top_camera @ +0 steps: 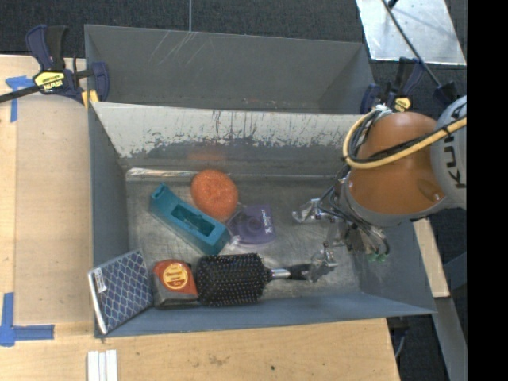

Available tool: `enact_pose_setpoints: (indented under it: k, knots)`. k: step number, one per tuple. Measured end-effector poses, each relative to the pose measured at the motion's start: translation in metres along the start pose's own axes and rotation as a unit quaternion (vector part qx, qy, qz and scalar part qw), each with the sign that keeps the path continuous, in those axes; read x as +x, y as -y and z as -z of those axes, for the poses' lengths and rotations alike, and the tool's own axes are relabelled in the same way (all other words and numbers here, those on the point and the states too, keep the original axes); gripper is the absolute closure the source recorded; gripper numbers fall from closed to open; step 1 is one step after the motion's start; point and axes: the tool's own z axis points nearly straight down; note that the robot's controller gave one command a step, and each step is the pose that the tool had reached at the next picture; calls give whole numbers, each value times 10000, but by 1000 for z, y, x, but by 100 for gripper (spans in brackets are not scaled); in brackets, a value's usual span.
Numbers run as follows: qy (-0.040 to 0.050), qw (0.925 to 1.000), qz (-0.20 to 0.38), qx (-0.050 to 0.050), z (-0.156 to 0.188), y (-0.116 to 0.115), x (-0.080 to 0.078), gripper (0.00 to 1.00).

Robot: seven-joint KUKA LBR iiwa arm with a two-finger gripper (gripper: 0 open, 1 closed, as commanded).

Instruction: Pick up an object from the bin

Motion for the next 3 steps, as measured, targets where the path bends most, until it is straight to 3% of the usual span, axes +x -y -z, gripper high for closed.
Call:
enact_pose_setpoints:
  k: [1, 2, 3]
  knots:
    - [-21, 9999, 127, -4, -12, -5, 1, 0]
    - [-16, 9979, 642, -9, -60, -13, 3, 0]
    - [57, 9995, -304, 7, -63, -21, -2, 100]
